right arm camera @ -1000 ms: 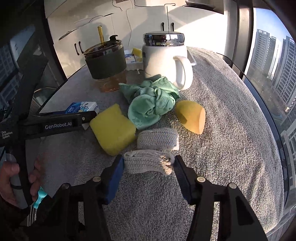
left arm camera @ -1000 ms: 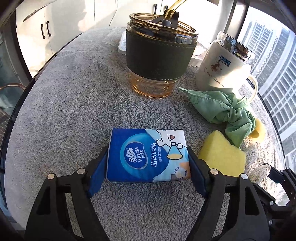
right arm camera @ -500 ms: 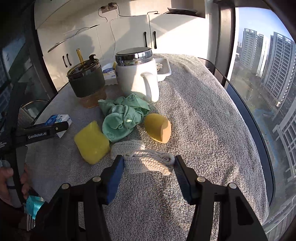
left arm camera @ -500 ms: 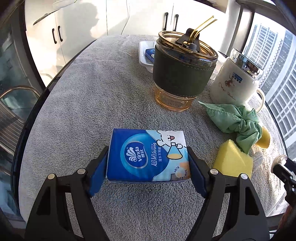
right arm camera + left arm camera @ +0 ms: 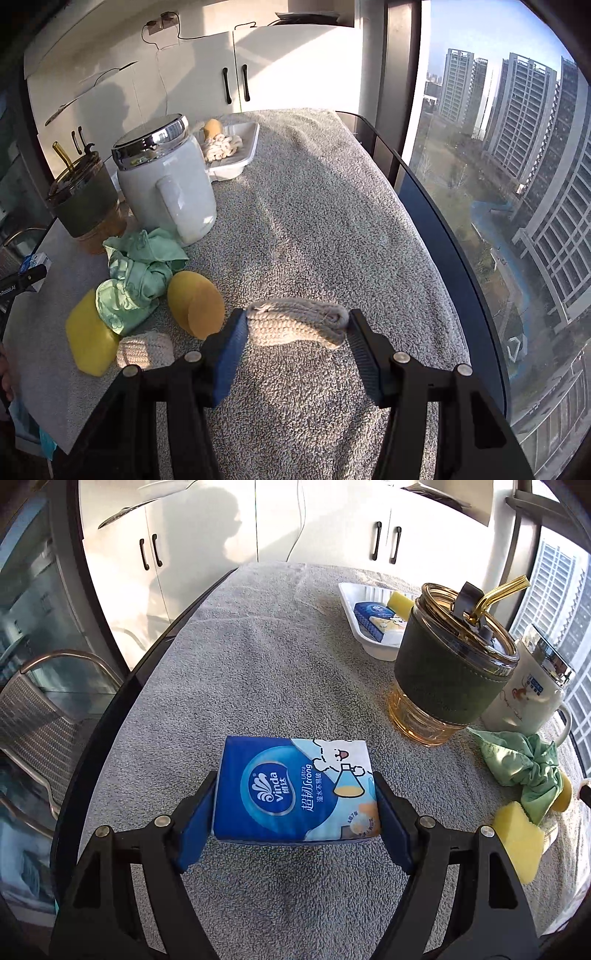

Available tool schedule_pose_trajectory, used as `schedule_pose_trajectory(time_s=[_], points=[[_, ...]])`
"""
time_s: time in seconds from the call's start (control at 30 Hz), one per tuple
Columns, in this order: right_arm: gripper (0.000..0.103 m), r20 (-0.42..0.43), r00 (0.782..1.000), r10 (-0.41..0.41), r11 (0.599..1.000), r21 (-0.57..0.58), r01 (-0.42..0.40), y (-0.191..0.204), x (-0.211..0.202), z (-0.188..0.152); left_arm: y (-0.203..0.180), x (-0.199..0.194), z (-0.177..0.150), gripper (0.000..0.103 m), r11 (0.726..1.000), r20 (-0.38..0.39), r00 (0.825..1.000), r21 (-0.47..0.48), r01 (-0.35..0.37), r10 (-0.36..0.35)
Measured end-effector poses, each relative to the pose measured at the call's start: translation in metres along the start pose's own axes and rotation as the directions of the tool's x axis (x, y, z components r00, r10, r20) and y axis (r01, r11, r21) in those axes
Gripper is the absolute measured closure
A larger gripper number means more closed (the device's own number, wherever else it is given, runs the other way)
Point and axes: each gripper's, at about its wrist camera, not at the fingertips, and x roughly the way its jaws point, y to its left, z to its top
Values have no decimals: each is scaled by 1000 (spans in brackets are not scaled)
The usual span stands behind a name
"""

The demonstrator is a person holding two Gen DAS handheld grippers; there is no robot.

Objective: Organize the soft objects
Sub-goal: 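Carry the tissue pack and knitted pad over the white tray with both tools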

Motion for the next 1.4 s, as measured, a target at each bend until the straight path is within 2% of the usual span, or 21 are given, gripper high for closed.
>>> schedule_pose_trajectory(time_s=[0.37, 0.63, 1.03, 1.17, 1.3, 1.4], points=[[45, 22, 1000, -17, 1000, -25, 17, -2, 23, 38, 9, 18, 26, 27, 999, 22, 999, 6, -48, 48], [45, 25, 999, -31, 998, -48, 32, -1, 48, 76, 22, 46, 60, 27, 997, 16, 997, 5, -78, 78], [45, 17, 1000, -10, 998, -68, 11, -1, 92, 137, 25, 93, 114, 27, 991, 28, 992, 47, -123, 122], [45, 12, 1000, -17, 996, -87, 18, 2, 110, 157, 20, 110, 133, 27, 993, 21, 995, 62, -103, 102], [45, 9, 1000, 2, 995, -96, -1, 9, 123, 174, 9, 119, 156, 27, 991, 51, 994, 95, -99, 94], [45, 13, 999, 41, 994, -98, -40, 16, 127, 186, -1, 125, 178, 27, 991, 64, 997, 126, -48, 40]])
